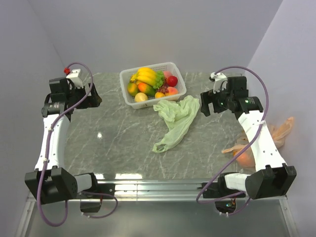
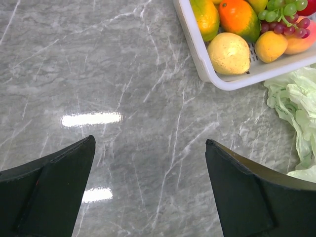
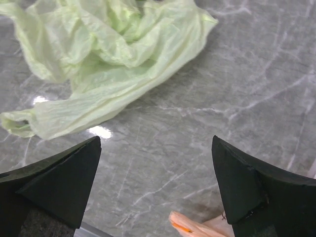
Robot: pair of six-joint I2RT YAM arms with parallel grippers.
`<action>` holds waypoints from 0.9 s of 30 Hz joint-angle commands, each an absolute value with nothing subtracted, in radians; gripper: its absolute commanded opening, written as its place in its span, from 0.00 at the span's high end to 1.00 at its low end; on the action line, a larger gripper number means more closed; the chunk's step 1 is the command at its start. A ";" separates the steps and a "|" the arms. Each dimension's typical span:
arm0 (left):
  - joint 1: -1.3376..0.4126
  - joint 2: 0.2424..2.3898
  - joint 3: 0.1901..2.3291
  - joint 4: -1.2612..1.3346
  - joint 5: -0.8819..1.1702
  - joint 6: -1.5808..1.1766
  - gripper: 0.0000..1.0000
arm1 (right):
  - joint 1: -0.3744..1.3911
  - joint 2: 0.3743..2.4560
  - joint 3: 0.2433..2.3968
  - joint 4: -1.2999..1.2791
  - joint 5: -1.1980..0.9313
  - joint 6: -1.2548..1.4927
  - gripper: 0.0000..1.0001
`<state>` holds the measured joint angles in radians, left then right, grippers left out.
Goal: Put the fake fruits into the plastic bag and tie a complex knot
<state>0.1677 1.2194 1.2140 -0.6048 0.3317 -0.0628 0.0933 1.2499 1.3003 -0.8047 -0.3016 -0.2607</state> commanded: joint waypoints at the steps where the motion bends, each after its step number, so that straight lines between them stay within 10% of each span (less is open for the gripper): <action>1: 0.170 1.172 1.187 -0.548 0.345 -0.046 0.01 | 0.191 1.267 1.342 -0.773 -0.315 -0.285 0.00; 21: 0.169 0.934 0.954 -0.425 0.618 -0.152 0.01 | 0.696 1.739 1.485 -0.568 0.161 -0.319 0.00; 24: 0.169 0.931 0.934 -0.414 0.609 -0.201 0.01 | 0.695 1.811 1.523 -0.572 0.164 -0.301 0.13; 27: 0.169 0.933 0.927 -0.408 0.638 -0.253 0.01 | 0.683 1.798 1.537 -0.584 0.111 -0.272 0.46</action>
<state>0.1688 0.9543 0.9298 -0.4610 0.5888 -0.1841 0.6918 1.8290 1.4845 -0.6109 0.1154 -0.3084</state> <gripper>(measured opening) 0.994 0.589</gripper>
